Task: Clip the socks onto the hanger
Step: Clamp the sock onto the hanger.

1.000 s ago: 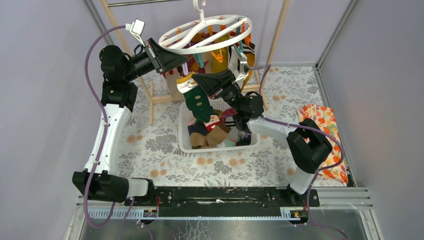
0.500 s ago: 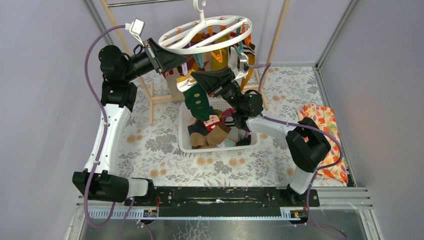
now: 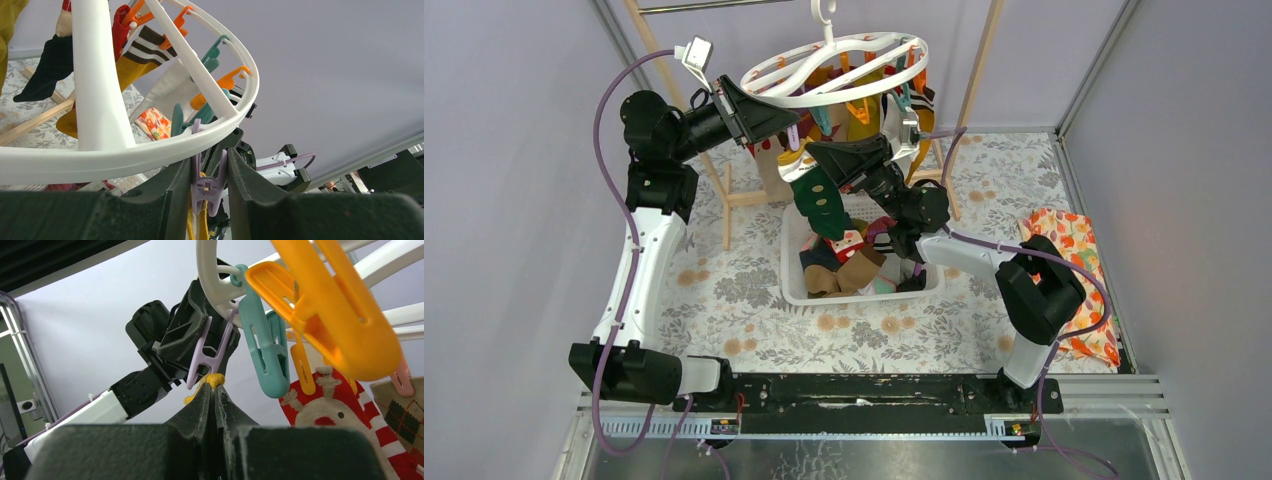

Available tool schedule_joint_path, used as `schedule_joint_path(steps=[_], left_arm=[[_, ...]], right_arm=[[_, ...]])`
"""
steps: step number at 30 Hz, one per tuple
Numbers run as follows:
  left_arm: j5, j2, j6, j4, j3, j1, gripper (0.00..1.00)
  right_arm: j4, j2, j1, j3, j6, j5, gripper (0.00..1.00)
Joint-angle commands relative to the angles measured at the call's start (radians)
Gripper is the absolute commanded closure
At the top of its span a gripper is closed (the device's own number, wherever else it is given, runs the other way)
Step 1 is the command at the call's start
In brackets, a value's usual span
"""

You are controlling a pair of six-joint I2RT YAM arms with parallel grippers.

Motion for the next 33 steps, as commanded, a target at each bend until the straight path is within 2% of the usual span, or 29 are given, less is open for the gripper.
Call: schedule_joint_path(steps=[1,18,33], left_arm=[[0.081,0.0,-0.01,0.026,0.018,-0.006,1.0],[0.054,0.007,0.055,-0.041,0.035,-0.006,1.0],[0.07,0.002,0.024,-0.014,0.036,-0.006,1.0]], right_arm=[[0.036,-0.056,-0.006,-0.003,-0.044,0.032,1.0],[0.094,-0.049,-0.007,0.01,-0.007,0.036,1.0],[0.012,-0.068,0.002,0.018,-0.118,0.059,1.0]])
